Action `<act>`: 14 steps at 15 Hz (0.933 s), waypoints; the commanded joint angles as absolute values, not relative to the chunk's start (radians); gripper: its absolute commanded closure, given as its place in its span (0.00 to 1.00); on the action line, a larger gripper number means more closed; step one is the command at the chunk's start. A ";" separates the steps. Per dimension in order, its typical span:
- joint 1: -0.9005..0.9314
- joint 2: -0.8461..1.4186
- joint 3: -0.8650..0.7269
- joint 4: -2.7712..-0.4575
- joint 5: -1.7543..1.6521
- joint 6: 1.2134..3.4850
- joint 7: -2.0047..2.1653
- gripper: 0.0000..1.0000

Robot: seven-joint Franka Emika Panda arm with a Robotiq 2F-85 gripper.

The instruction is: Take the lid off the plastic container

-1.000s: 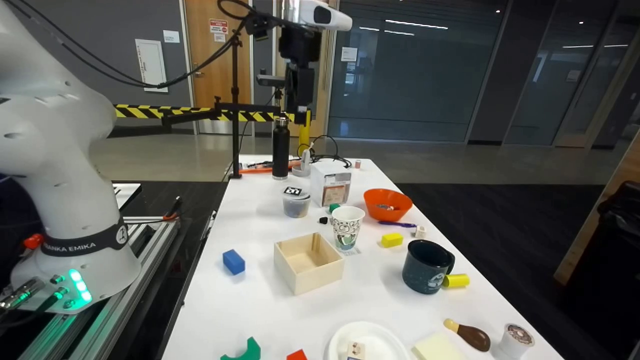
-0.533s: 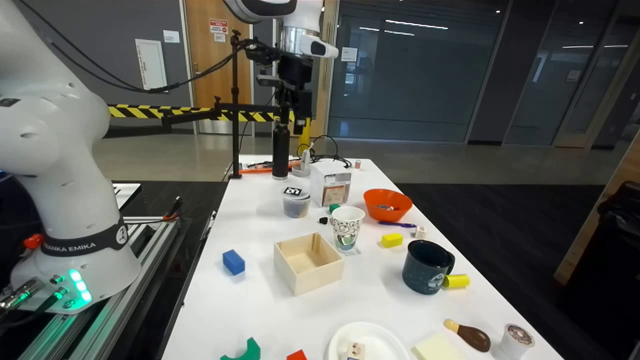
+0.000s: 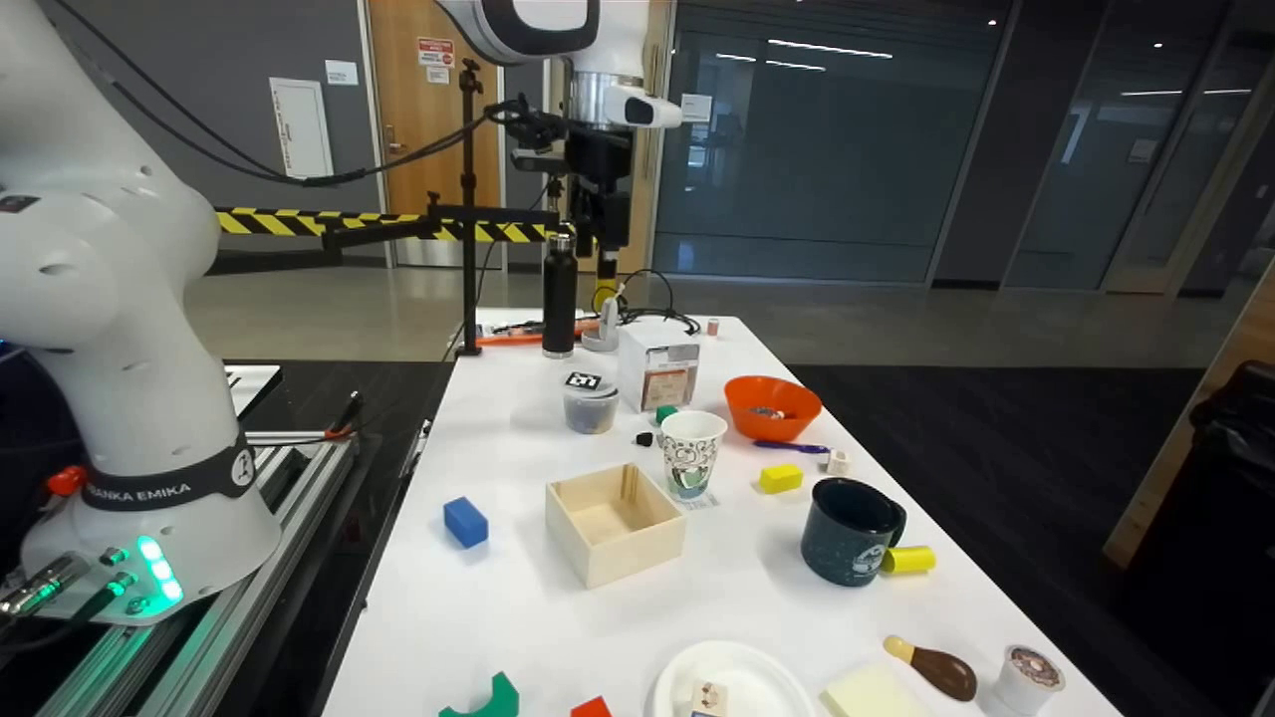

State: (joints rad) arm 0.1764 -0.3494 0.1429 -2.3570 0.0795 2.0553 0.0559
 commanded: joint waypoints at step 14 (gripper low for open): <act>0.226 0.052 0.269 -2.294 0.038 2.385 0.279 0.00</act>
State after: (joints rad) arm 0.2080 -0.0424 0.2627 -2.3510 0.0735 2.3192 0.2171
